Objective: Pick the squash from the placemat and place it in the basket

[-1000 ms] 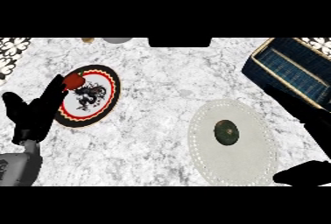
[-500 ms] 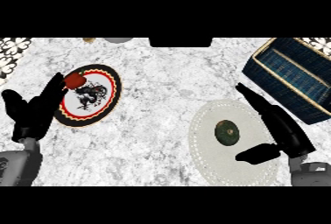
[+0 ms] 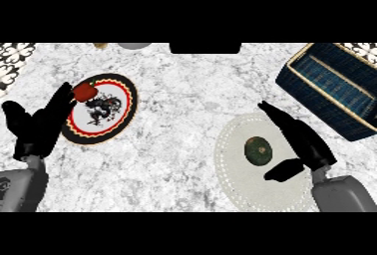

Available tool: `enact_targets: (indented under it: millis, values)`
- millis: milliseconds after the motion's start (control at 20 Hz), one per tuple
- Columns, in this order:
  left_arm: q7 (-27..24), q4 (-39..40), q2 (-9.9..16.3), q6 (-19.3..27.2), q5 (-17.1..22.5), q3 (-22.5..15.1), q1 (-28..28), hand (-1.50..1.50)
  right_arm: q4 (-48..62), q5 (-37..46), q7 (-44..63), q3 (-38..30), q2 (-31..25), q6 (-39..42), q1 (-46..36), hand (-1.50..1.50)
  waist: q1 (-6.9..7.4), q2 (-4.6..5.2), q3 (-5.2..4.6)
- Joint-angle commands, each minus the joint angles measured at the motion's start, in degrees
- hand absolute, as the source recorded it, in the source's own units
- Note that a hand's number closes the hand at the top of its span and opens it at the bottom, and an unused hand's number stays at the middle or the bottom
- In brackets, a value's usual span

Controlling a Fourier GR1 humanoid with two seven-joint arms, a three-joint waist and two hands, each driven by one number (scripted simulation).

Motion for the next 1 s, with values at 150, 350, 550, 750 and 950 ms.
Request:
enact_targets:
  millis: [150,350,550,750,950]
  values:
    - [1.50,-3.41,-2.79,0.29,-2.21,0.11,2.37,0.00,6.70,5.30,-6.09,-1.78,2.42,-0.61,-0.76,-1.50,0.05,-0.03,0.01]
    - [1.07,0.00,-2.63,-0.34,-2.88,1.55,-0.83,0.00,5.09,1.92,-7.95,-6.56,-0.63,5.08,-0.96,-1.50,-0.14,0.00,0.00]
    - [-0.77,0.03,-5.54,1.47,-5.32,-0.21,-0.17,0.00,-1.02,0.75,-8.06,-5.36,1.58,6.09,3.60,-1.50,-0.34,-0.05,-0.01]
    - [2.58,-2.38,-3.69,-0.99,-4.47,1.90,-0.70,0.00,2.24,3.75,-11.44,-5.68,2.85,6.28,3.21,-1.50,-0.12,-0.04,0.00]
    - [2.09,-3.44,-3.07,-3.76,-2.57,3.47,1.41,0.00,4.03,8.81,-11.44,-3.00,5.44,2.85,3.98,-1.50,-0.01,-0.04,0.01]
